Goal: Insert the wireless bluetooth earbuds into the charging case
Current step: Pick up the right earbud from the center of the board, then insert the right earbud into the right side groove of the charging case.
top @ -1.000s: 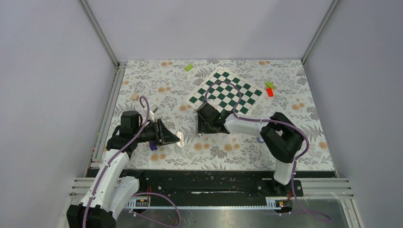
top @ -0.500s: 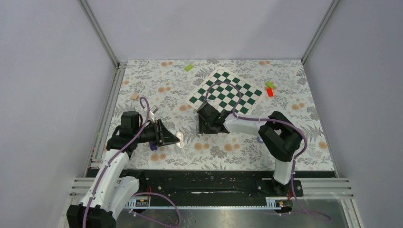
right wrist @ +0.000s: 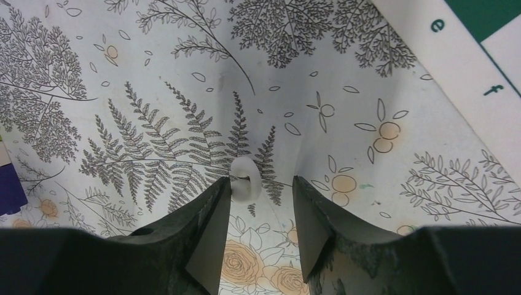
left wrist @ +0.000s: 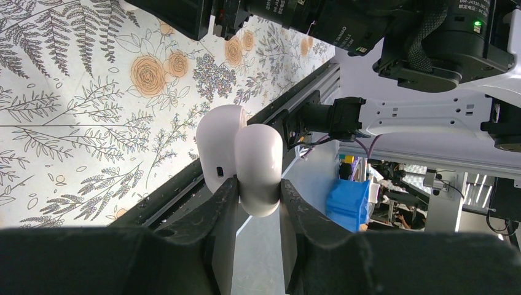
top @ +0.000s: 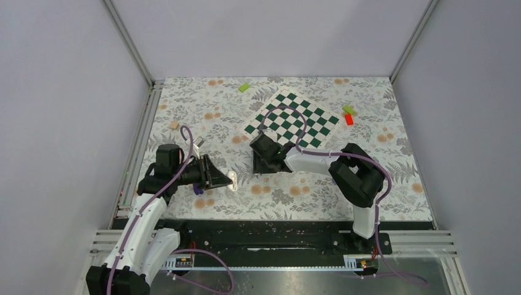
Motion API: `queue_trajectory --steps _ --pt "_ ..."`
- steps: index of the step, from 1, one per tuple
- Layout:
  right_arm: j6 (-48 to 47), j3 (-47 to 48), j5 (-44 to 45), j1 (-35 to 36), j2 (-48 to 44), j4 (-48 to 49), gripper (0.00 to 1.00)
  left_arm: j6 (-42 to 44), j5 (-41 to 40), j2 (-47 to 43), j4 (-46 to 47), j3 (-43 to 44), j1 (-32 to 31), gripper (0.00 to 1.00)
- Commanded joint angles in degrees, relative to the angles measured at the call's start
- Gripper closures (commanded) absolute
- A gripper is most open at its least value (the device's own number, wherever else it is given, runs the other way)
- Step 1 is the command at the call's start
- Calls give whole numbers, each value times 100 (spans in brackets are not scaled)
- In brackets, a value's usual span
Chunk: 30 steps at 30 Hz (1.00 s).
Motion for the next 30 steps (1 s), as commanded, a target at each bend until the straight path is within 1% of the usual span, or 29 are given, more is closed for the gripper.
queue_trajectory --steps 1,4,7,8,17,21,25,30 --pt "31 208 38 93 157 -146 53 104 -60 -94 91 78 -18 100" --pt "47 204 31 90 157 -132 57 106 -45 -94 95 84 -17 100" --pt "66 181 34 94 130 -119 66 109 -38 -94 90 79 -18 100" --pt "81 165 26 94 113 -111 71 111 -37 -100 90 80 -18 100" --pt "157 143 -88 94 6 -59 89 113 -53 -81 88 80 -18 100" --pt "161 123 -186 94 -40 -25 100 126 -70 -103 89 63 -18 100" --pt "197 -132 -191 94 -381 6 100 184 -63 -97 98 80 -26 100" --pt "124 -650 120 85 -1241 -213 100 378 -157 -16 107 238 -256 100"
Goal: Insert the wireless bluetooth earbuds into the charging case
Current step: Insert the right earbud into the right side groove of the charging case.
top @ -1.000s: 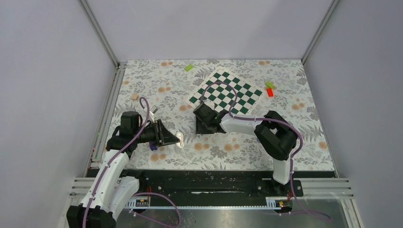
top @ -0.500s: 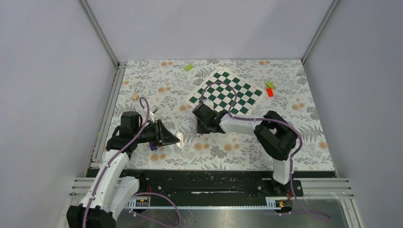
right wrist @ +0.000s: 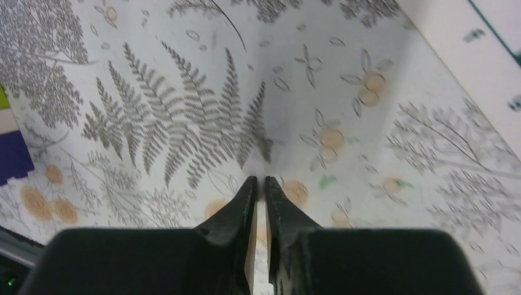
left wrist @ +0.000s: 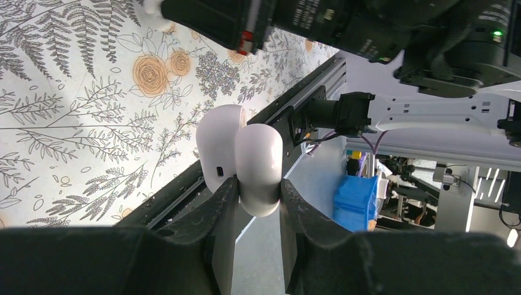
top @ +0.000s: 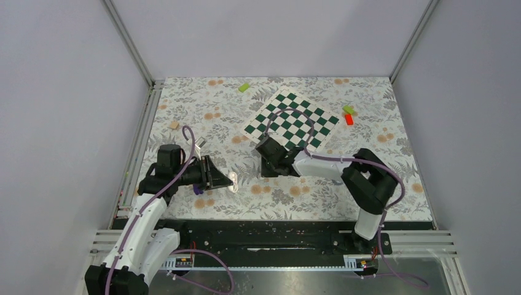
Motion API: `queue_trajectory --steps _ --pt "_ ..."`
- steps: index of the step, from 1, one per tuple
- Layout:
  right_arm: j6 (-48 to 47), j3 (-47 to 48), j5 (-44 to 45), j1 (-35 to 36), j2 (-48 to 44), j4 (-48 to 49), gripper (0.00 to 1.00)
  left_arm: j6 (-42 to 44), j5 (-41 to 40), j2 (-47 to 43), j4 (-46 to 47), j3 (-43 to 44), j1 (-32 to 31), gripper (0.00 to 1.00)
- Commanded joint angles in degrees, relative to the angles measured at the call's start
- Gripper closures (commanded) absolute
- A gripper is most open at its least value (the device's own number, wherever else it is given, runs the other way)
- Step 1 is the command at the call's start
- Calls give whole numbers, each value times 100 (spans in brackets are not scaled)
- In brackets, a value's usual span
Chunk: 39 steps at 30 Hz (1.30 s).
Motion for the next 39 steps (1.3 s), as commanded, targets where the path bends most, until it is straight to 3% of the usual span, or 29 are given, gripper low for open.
queue_trajectory --steps 1,11,19,25,32,39 --pt "2 -443 337 20 -1142 -366 100 268 -126 -27 192 250 -265 100" --pt "-20 -1741 1165 9 -4433 -1188 100 23 23 -318 2068 248 -1350 100" --pt "-363 -2161 985 9 -6261 -821 100 -474 -516 -285 4146 -5 -1980 100" --pt "-1141 -1936 380 9 -6744 -569 100 -229 -503 93 4428 209 -2312 100" --pt "-1275 -2014 -570 9 -6784 395 100 -160 -613 178 4683 236 -2407 100" --pt "-1363 -1840 -774 9 -6320 682 100 -891 -1314 576 4189 458 -2413 100"
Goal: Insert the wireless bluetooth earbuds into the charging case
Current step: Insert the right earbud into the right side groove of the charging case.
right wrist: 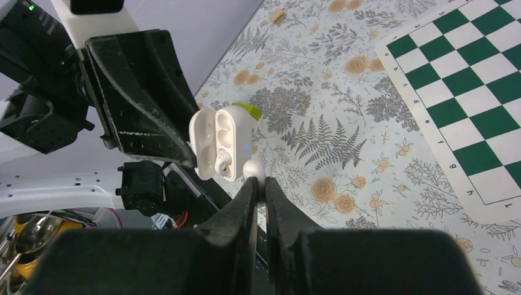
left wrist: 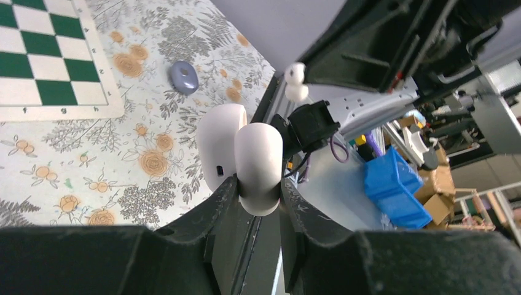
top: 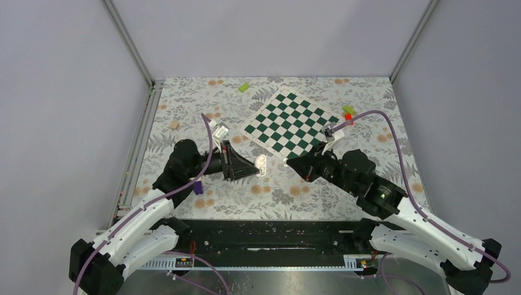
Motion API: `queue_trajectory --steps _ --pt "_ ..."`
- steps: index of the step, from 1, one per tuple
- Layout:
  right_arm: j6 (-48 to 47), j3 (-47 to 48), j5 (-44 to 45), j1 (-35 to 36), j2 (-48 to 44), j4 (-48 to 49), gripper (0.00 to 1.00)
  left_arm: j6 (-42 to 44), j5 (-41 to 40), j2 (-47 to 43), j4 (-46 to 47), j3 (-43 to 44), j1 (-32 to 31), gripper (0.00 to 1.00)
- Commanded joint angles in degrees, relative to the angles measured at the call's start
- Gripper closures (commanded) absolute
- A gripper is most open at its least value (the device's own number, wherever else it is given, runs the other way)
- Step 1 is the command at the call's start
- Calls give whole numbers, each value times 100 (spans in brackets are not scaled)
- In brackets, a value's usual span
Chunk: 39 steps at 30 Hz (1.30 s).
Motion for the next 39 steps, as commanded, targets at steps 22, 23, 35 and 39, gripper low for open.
queue_trajectory --steps 22,23,35,39 --pt "597 715 447 205 1280 507 100 -1344 -837 283 499 35 -149 100" --pt "604 728 440 243 1331 558 100 -1346 -833 295 479 51 -149 100" --pt "606 899 581 436 1834 959 100 -1362 -811 222 480 26 -149 100" --pt "548 1028 676 447 2006 826 100 -1383 -785 204 465 51 -147 100"
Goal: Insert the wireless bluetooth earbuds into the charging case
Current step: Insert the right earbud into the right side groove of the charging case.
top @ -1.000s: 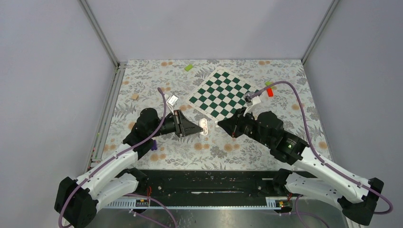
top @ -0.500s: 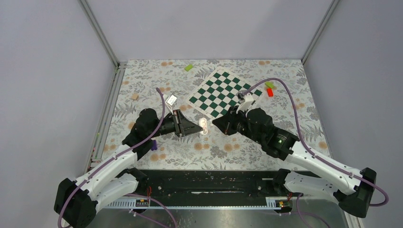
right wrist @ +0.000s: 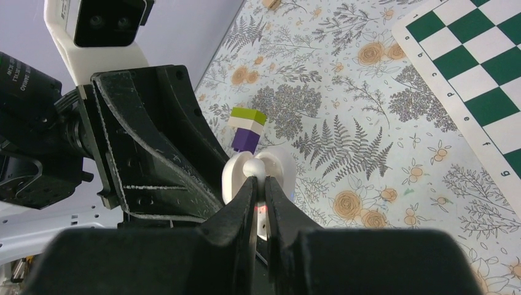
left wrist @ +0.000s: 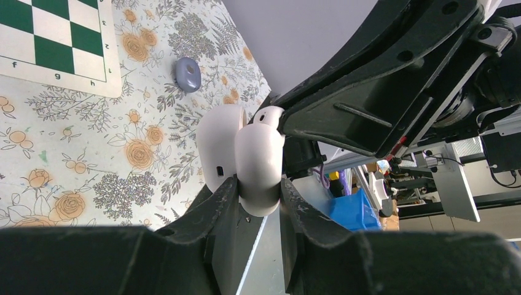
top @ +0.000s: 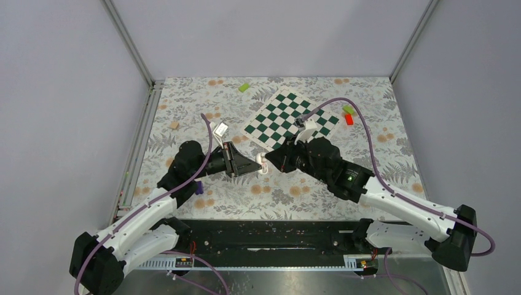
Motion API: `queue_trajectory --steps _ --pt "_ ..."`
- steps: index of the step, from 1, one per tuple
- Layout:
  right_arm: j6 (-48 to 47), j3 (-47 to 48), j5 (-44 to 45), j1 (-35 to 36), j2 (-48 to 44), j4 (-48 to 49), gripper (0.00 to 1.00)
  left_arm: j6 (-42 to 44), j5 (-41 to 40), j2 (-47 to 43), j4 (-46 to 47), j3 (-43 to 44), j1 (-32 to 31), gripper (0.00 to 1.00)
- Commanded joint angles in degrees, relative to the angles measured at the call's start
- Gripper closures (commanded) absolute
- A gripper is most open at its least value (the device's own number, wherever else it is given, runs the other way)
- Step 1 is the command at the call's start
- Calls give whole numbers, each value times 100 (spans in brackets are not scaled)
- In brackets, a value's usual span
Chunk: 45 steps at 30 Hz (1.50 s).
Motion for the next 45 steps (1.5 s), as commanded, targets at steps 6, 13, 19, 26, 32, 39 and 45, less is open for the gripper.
queue_trajectory --steps 6,13,19,26,32,39,45 --pt "-41 268 496 127 190 159 100 33 37 -146 192 256 -19 100" --pt "-285 384 894 309 380 -115 100 -20 13 -124 220 305 -18 100" --pt "-382 408 1218 479 413 -209 100 -30 -20 -130 179 335 -17 100" --pt "-355 335 1410 576 351 -301 100 -22 -51 -143 149 359 -20 100" --pt "-241 311 1598 650 411 -362 100 -31 -8 -148 210 345 -21 100" --pt "-23 256 1725 770 533 -332 100 -196 30 -169 492 175 -25 100" --pt "13 355 1807 861 614 -391 100 -151 144 -14 436 301 -27 100"
